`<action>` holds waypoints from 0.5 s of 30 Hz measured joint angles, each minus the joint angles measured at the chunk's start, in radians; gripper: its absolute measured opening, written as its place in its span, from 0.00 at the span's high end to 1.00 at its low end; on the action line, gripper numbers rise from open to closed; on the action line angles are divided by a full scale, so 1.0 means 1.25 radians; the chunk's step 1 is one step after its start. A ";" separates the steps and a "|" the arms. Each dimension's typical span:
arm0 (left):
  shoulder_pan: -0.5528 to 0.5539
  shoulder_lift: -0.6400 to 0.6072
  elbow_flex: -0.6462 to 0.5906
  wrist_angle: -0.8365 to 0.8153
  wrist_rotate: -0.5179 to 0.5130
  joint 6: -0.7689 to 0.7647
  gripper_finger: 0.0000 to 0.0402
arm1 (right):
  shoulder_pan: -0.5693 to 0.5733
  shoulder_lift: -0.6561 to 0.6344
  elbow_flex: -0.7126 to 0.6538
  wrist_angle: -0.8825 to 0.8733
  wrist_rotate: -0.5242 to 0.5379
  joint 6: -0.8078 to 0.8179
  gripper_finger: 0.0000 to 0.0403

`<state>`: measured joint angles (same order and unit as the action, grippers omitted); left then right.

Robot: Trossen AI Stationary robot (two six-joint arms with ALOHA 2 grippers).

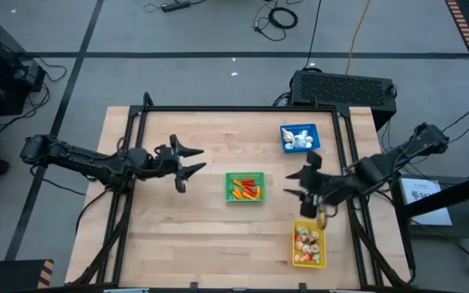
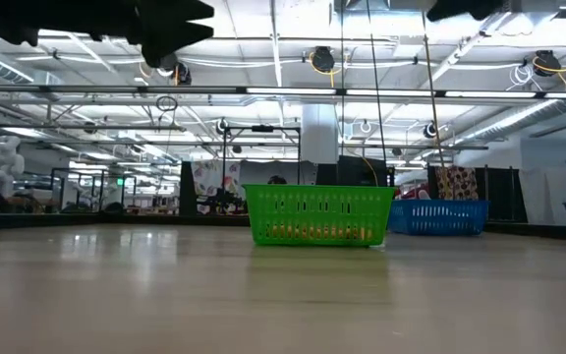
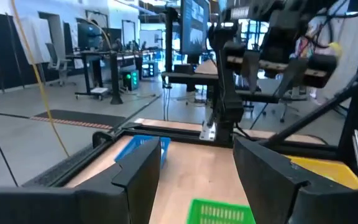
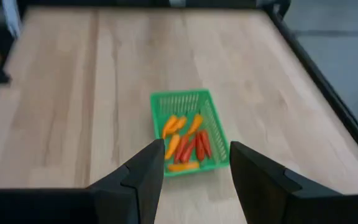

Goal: Sort produce into baskets
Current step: Return to Home Position

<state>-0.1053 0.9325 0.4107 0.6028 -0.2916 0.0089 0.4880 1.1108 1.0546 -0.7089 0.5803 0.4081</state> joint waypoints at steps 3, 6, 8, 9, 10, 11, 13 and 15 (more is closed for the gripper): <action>0.007 -0.036 0.000 -0.026 -0.003 0.002 0.48 | -0.026 -0.124 -0.132 0.149 -0.008 -0.059 0.60; 0.015 -0.082 0.000 -0.061 -0.003 0.004 0.48 | -0.060 -0.233 -0.241 0.274 -0.045 -0.132 0.65; 0.023 -0.117 0.000 -0.085 -0.003 0.003 0.48 | -0.084 -0.299 -0.297 0.338 -0.061 -0.169 0.69; 0.026 -0.136 0.000 -0.102 -0.003 0.001 0.48 | -0.097 -0.329 -0.321 0.357 -0.066 -0.180 0.71; 0.030 -0.154 0.000 -0.121 -0.003 0.000 0.48 | -0.109 -0.358 -0.344 0.367 -0.066 -0.190 0.73; 0.033 -0.174 0.000 -0.138 -0.003 -0.001 0.48 | -0.122 -0.381 -0.365 0.369 -0.065 -0.197 0.75; 0.037 -0.209 0.000 -0.174 -0.003 -0.006 0.48 | -0.149 -0.424 -0.406 0.366 -0.066 -0.207 0.80; 0.040 -0.237 0.000 -0.208 -0.005 -0.018 0.48 | -0.175 -0.456 -0.437 0.369 -0.066 -0.208 0.84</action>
<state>-0.0558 0.6362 0.4107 0.3424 -0.2975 -0.0142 0.2689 0.5406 0.5087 -0.2479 0.4973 0.1482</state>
